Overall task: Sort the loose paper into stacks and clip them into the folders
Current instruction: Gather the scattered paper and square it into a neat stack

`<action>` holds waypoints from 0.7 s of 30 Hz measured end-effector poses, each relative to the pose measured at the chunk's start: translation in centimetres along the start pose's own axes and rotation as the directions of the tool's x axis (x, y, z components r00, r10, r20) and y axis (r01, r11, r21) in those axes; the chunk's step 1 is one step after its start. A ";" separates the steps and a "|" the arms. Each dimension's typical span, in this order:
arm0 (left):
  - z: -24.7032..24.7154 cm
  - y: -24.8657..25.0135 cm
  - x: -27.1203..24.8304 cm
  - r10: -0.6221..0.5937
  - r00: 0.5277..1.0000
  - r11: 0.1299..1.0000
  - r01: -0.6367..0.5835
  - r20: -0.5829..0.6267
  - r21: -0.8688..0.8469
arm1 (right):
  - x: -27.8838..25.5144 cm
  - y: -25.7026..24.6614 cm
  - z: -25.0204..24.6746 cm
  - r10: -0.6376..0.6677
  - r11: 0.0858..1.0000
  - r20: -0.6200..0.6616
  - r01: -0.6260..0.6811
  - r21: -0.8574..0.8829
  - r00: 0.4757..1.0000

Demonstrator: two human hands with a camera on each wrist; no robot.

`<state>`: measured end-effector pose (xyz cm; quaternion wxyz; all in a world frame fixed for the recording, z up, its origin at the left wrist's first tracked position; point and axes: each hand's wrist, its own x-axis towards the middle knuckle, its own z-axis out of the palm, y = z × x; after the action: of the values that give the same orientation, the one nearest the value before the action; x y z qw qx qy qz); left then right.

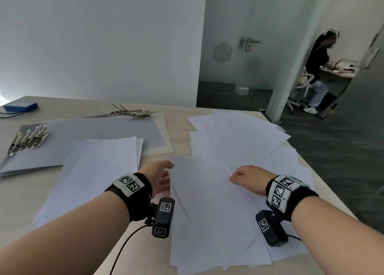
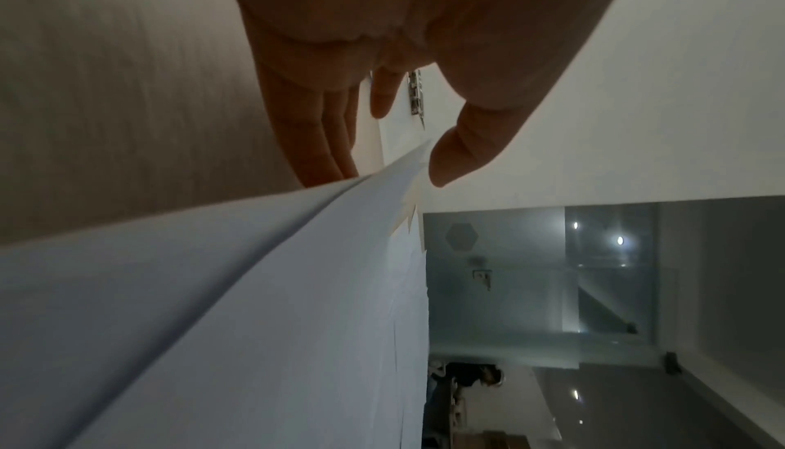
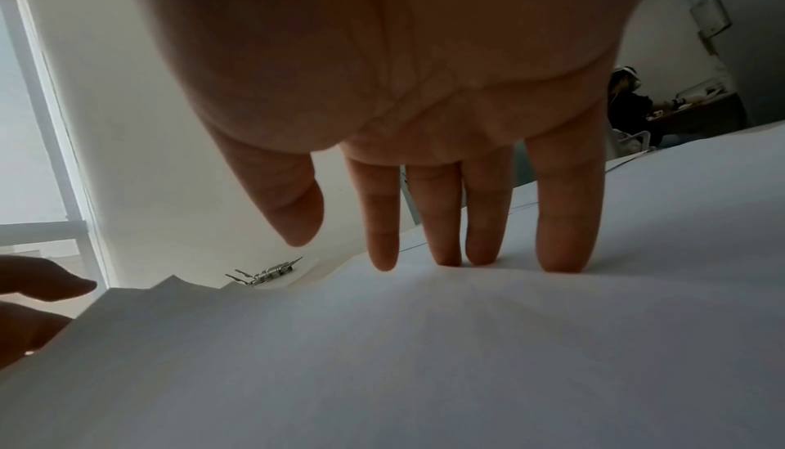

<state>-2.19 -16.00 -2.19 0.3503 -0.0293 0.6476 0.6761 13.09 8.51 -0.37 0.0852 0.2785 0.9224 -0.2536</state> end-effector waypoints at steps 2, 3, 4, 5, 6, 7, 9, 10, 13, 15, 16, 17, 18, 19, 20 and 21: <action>0.4 -0.8 -0.6 -0.084 0.993 0.990 0.074 0.085 0.119 | 0.1 0.0 0.2 0.003 1.000 -0.003 -0.003 0.009 1.000; 0.6 -1.4 -0.7 -0.116 0.988 0.979 0.096 0.105 0.182 | 0.0 -0.1 0.3 -0.001 1.000 -0.001 0.001 0.008 1.000; 0.9 -1.9 -0.9 -0.131 0.985 0.966 0.100 0.116 0.239 | -0.1 -0.3 0.4 -0.012 1.000 0.007 0.012 0.008 1.000; 1.2 -2.3 -0.8 -0.133 0.985 0.955 0.097 0.110 0.281 | -0.2 -0.4 0.5 -0.025 1.000 0.019 0.025 0.015 0.999; 1.4 -2.5 -0.7 -0.123 0.987 0.946 0.087 0.099 0.311 | -0.2 -0.5 0.5 -0.037 0.999 0.030 0.035 0.041 0.999; 1.6 -2.5 -0.7 -0.109 0.991 0.938 0.076 0.081 0.339 | -0.3 -0.4 0.5 -0.043 0.995 0.034 0.040 0.093 0.998; 1.5 -2.2 -0.2 -0.050 0.998 0.922 0.031 0.039 0.385 | -0.8 0.1 -0.2 -0.021 0.960 0.015 0.016 0.279 1.000; 1.5 -1.9 0.2 -0.014 1.000 0.912 0.006 0.018 0.411 | -1.0 0.6 -0.8 0.009 0.932 -0.020 -0.002 0.364 1.000; 1.6 -0.7 0.9 0.105 0.991 0.885 -0.057 -0.079 0.462 | -1.6 3.7 -3.1 0.098 0.927 -0.193 -0.019 0.375 0.976; 1.8 0.0 1.1 0.159 0.982 0.877 -0.093 -0.102 0.471 | -1.6 6.5 -4.4 0.186 0.949 -0.246 -0.109 0.297 0.951; 2.1 0.3 1.1 0.169 0.981 0.876 -0.104 -0.097 0.471 | -1.6 7.8 -4.8 0.241 0.949 -0.248 -0.174 0.263 0.938; 2.4 0.6 1.1 0.173 0.981 0.874 -0.111 -0.089 0.473 | -1.7 9.0 -5.1 0.296 0.941 -0.240 -0.239 0.242 0.924; 2.6 0.7 1.1 0.175 0.982 0.870 -0.119 -0.075 0.478 | -1.7 10.0 -5.2 0.337 0.931 -0.228 -0.288 0.223 0.913; 3.1 0.8 0.9 0.172 0.983 0.865 -0.118 -0.068 0.487 | -1.8 10.9 -5.1 0.360 0.926 -0.213 -0.320 0.201 0.908; 3.4 0.9 0.8 0.165 0.985 0.862 -0.117 -0.056 0.493 | -1.9 11.4 -5.0 0.368 0.924 -0.194 -0.336 0.181 0.909; 3.9 0.9 0.7 0.154 0.987 0.861 -0.111 -0.045 0.497 | -2.0 11.8 -4.8 0.369 0.925 -0.172 -0.344 0.161 0.913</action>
<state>-1.60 -12.14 -1.11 0.2715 0.0774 0.8129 0.5095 21.26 18.47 -0.57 0.0192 0.4712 0.8417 -0.2630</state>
